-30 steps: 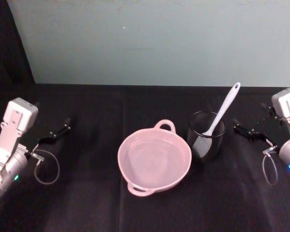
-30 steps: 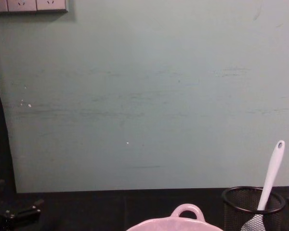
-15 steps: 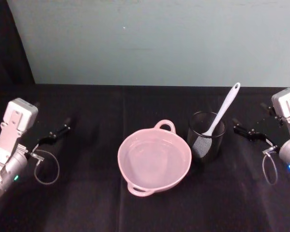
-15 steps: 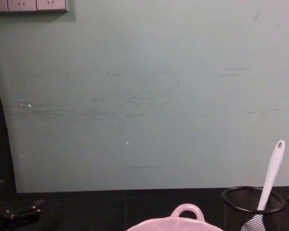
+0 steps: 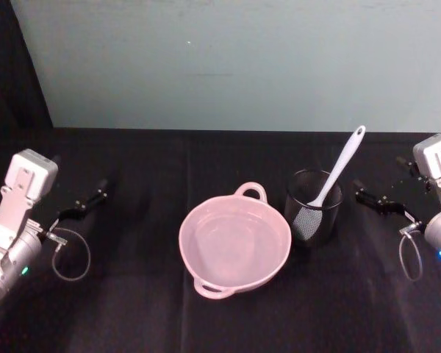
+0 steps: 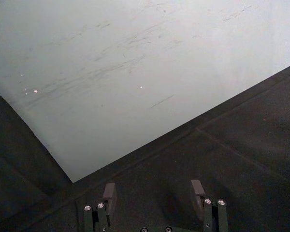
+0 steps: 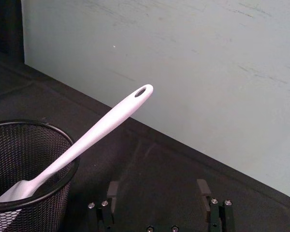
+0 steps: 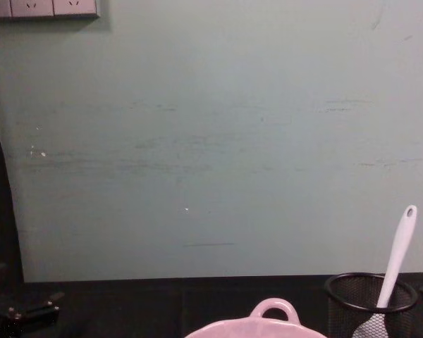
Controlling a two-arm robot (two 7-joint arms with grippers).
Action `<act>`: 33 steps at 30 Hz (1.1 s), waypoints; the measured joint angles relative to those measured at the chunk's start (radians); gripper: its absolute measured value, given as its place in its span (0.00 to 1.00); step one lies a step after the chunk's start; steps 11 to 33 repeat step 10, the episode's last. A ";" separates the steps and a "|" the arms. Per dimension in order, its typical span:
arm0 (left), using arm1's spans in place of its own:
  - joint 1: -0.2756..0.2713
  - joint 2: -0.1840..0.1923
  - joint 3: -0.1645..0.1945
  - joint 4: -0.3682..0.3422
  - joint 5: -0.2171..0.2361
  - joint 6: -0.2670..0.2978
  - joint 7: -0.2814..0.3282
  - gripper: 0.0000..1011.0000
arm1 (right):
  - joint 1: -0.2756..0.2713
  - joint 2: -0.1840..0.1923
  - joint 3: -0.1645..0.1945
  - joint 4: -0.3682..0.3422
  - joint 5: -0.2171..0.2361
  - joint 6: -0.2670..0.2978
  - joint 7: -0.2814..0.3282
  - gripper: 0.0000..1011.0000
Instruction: Use the one hand to pick up the spoon and stir the clear water in the bowl.
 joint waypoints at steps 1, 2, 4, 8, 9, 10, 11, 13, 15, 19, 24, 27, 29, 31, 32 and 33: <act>0.000 0.000 0.000 0.000 0.000 0.000 0.000 0.99 | 0.000 0.000 0.000 0.000 0.000 0.000 0.000 0.99; 0.000 0.000 0.000 0.000 0.000 0.000 0.000 0.99 | 0.000 0.000 0.000 0.000 0.000 0.000 0.000 0.99; 0.000 0.000 0.000 0.000 0.000 0.000 0.000 0.99 | 0.000 0.000 0.000 0.000 0.000 0.000 0.000 0.99; 0.000 0.000 0.000 0.000 0.000 0.000 0.000 0.99 | 0.000 0.000 0.000 0.000 0.000 0.000 0.000 0.99; 0.000 0.000 0.000 0.000 0.000 0.000 0.000 0.99 | 0.000 0.000 0.000 0.000 0.000 0.000 0.000 0.99; 0.000 0.000 0.000 0.000 0.000 0.000 0.000 0.99 | 0.000 0.000 0.000 0.000 0.000 0.000 0.000 0.99; 0.000 0.000 0.000 0.000 0.000 0.000 0.000 0.99 | 0.000 0.000 0.000 0.000 0.000 0.000 0.000 0.99; 0.000 0.000 0.000 0.000 0.000 0.000 0.000 0.99 | 0.000 0.000 0.000 0.000 0.000 0.000 0.000 0.99; 0.000 0.000 0.000 0.000 0.000 0.000 0.000 0.99 | 0.000 0.000 0.000 0.000 0.000 0.000 0.000 0.99; 0.000 0.000 0.000 0.000 0.000 0.000 0.000 0.99 | 0.000 0.000 0.000 0.000 0.000 0.000 0.000 0.99; 0.000 0.000 0.000 0.000 0.000 0.000 0.000 0.99 | 0.000 0.000 0.000 0.000 0.000 0.000 0.000 0.99; 0.000 0.000 0.000 0.000 0.000 0.000 0.000 0.99 | 0.000 0.000 0.000 0.000 0.000 0.000 0.000 0.99; 0.000 0.000 0.000 0.000 0.000 0.000 0.000 0.99 | 0.000 0.000 0.000 0.000 0.000 0.000 0.000 0.99; 0.000 0.000 0.000 0.000 0.000 0.000 0.000 0.99 | 0.000 0.000 0.000 0.000 0.000 0.000 0.000 0.99; 0.000 0.000 0.000 0.000 0.000 0.000 0.000 0.99 | 0.000 0.000 0.000 0.000 0.000 0.000 0.000 0.99; 0.000 0.000 0.000 0.000 0.000 0.000 0.000 0.99 | 0.000 0.000 0.000 0.000 0.000 0.000 0.000 0.99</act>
